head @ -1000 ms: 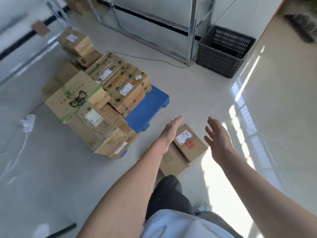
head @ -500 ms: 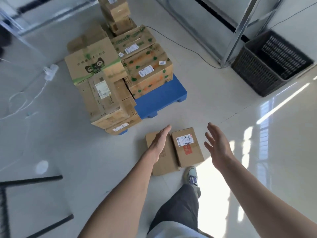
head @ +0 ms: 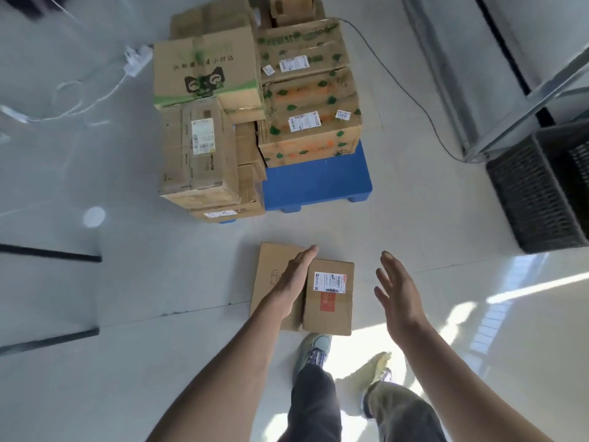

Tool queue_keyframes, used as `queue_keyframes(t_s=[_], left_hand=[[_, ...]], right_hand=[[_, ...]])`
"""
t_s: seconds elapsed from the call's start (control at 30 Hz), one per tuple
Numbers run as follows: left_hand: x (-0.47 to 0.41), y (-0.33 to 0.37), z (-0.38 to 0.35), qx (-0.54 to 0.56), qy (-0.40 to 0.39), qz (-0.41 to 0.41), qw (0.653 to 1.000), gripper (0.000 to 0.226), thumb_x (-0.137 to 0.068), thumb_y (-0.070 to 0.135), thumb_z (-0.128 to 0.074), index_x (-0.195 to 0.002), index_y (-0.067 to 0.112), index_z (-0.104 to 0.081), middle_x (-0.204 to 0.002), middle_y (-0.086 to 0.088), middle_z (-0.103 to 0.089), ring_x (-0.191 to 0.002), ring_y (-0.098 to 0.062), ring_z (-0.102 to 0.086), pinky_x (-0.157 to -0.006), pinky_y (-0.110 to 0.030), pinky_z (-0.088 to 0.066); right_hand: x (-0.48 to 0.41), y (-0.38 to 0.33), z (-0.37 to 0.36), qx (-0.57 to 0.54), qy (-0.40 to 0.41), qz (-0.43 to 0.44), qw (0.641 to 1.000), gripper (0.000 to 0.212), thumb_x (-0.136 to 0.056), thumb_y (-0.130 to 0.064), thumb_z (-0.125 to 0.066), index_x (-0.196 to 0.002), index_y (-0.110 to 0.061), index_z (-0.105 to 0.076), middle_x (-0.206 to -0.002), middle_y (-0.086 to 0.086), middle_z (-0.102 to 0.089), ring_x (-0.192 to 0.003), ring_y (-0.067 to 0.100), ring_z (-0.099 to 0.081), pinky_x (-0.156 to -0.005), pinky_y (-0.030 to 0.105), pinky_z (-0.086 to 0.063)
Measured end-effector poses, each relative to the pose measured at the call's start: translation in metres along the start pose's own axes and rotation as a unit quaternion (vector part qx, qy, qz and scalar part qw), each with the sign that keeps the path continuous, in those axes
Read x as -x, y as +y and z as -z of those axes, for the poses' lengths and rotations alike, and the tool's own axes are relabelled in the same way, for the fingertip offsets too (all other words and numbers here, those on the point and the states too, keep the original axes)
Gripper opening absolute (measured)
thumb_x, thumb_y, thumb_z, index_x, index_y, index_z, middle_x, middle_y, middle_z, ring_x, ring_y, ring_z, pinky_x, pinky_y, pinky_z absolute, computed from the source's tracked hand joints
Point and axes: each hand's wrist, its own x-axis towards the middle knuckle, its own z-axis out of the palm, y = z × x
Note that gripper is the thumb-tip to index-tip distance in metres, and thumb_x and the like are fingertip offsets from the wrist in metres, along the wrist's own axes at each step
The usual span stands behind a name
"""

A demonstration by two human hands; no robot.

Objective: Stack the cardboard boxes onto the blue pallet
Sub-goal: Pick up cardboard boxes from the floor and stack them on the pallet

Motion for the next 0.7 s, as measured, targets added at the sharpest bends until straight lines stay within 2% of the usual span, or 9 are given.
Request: queue_keyframes(t_s=[0.13, 0.3, 0.37, 0.4, 0.47, 0.5, 0.57, 0.63, 0.7], left_hand=[[-0.017, -0.006, -0.023, 0.021, 0.037, 0.007, 0.999, 0.067, -0.101, 0.067, -0.038, -0.159, 0.034, -0.034, -0.168, 0.01, -0.03, -0.153, -0.011, -0.026, -0.123, -0.041, -0.02], [-0.057, -0.031, -0.054, 0.055, 0.109, 0.023, 0.992, 0.065, -0.104, 0.06, -0.04, -0.159, 0.026, -0.038, -0.165, 0.004, -0.037, -0.151, -0.016, -0.032, -0.106, -0.028, -0.022], [-0.072, -0.047, -0.067, 0.055, 0.126, 0.026, 0.99, 0.069, -0.102, 0.063, -0.04, -0.159, 0.024, -0.037, -0.16, 0.002, -0.045, -0.146, -0.018, -0.04, -0.112, -0.03, -0.024], [-0.078, -0.056, -0.074, 0.051, 0.134, 0.028, 0.989, 0.073, -0.101, 0.066, -0.04, -0.159, 0.022, -0.037, -0.152, 0.002, -0.052, -0.136, -0.015, -0.048, -0.115, -0.031, -0.03], [-0.089, -0.076, -0.085, 0.056, 0.147, 0.04, 0.987, 0.071, -0.101, 0.065, -0.041, -0.157, 0.021, -0.041, -0.146, -0.001, -0.057, -0.118, -0.01, -0.05, -0.097, -0.024, -0.041], [-0.094, -0.086, -0.089, 0.065, 0.153, 0.047, 0.985, 0.066, -0.103, 0.061, -0.041, -0.156, 0.021, -0.043, -0.151, -0.003, -0.054, -0.121, -0.011, -0.048, -0.092, -0.023, -0.039], [-0.106, -0.11, -0.094, 0.08, 0.159, 0.055, 0.983, 0.059, -0.105, 0.055, -0.042, -0.153, 0.021, -0.047, -0.156, -0.004, -0.05, -0.131, -0.013, -0.046, -0.101, -0.025, -0.031], [-0.121, -0.134, -0.093, 0.083, 0.167, 0.06, 0.981, 0.057, -0.106, 0.053, -0.042, -0.152, 0.02, -0.048, -0.155, -0.002, -0.051, -0.125, -0.008, -0.044, -0.101, -0.024, -0.028], [-0.141, -0.157, -0.089, 0.087, 0.17, 0.064, 0.979, 0.057, -0.107, 0.053, -0.04, -0.153, 0.02, -0.047, -0.155, 0.0, -0.051, -0.124, -0.006, -0.042, -0.101, -0.023, -0.027]], right_hand=[[-0.039, -0.004, 0.02, 0.043, -0.042, -0.016, 0.998, 0.048, -0.108, -0.042, -0.046, -0.153, -0.027, -0.046, -0.156, -0.01, -0.046, -0.15, 0.019, -0.039, -0.123, 0.045, -0.03], [-0.106, 0.019, 0.05, 0.111, -0.099, -0.056, 0.987, 0.05, -0.109, -0.04, -0.044, -0.157, -0.025, -0.042, -0.163, -0.006, -0.041, -0.151, 0.018, -0.037, -0.125, 0.045, -0.028], [-0.131, 0.036, 0.062, 0.138, -0.108, -0.071, 0.982, 0.049, -0.11, -0.039, -0.042, -0.157, -0.024, -0.041, -0.164, -0.005, -0.04, -0.151, 0.02, -0.036, -0.125, 0.046, -0.027], [-0.143, 0.046, 0.067, 0.153, -0.111, -0.078, 0.979, 0.049, -0.11, -0.039, -0.042, -0.157, -0.024, -0.041, -0.165, -0.004, -0.039, -0.152, 0.021, -0.036, -0.125, 0.047, -0.026], [-0.163, 0.065, 0.073, 0.186, -0.12, -0.09, 0.971, 0.049, -0.111, -0.041, -0.041, -0.157, -0.025, -0.04, -0.166, -0.002, -0.037, -0.152, 0.022, -0.035, -0.125, 0.046, -0.027], [-0.172, 0.075, 0.074, 0.198, -0.126, -0.096, 0.967, 0.049, -0.11, -0.041, -0.041, -0.157, -0.025, -0.041, -0.166, -0.002, -0.037, -0.152, 0.022, -0.035, -0.123, 0.045, -0.027], [-0.186, 0.093, 0.071, 0.213, -0.142, -0.108, 0.961, 0.049, -0.11, -0.043, -0.041, -0.156, -0.027, -0.042, -0.165, -0.003, -0.038, -0.151, 0.021, -0.036, -0.12, 0.042, -0.028], [-0.199, 0.114, 0.062, 0.227, -0.164, -0.112, 0.953, 0.049, -0.109, -0.045, -0.041, -0.155, -0.028, -0.042, -0.163, -0.003, -0.041, -0.147, 0.019, -0.039, -0.114, 0.037, -0.03], [-0.215, 0.137, 0.05, 0.239, -0.185, -0.114, 0.946, 0.048, -0.108, -0.046, -0.043, -0.153, -0.03, -0.044, -0.158, -0.004, -0.048, -0.135, 0.015, -0.046, -0.11, 0.036, -0.032]])
